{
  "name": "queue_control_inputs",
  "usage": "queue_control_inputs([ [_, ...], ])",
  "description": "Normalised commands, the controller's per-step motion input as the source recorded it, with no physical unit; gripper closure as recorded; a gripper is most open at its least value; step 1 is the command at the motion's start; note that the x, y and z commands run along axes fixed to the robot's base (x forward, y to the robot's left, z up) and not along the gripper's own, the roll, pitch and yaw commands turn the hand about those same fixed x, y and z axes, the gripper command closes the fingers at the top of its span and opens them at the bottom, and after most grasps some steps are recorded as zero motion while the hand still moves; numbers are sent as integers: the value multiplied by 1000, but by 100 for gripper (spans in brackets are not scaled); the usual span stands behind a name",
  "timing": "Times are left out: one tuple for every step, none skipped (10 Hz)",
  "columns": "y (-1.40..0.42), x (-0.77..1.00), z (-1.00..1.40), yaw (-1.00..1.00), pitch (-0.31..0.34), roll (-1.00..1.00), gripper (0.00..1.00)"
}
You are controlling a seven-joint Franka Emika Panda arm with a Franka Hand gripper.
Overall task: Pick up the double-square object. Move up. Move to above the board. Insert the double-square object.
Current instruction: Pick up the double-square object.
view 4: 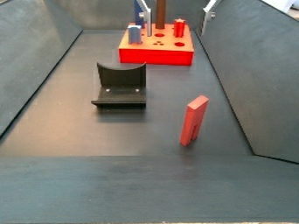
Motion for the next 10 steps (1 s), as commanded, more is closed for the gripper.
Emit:
queue_control_inputs([
  [29,-303,-103,0,-86,0,0],
  [646,-51,-369,586,-93,-30,0],
  [546,-34,-551,706,-123,-33,0],
  [506,-114,-617,786,-147,-39,0],
  [506,-94,-663,780,-169,-47,0],
  [511,-74,-706,763,-187,-57,0],
  [626,-160,-806,691,-200,-61,0],
  [640,-186,-811,671,-203,-54,0],
  [640,-186,-811,671,-201,-54,0],
  [631,-163,-771,674,-181,-57,0],
])
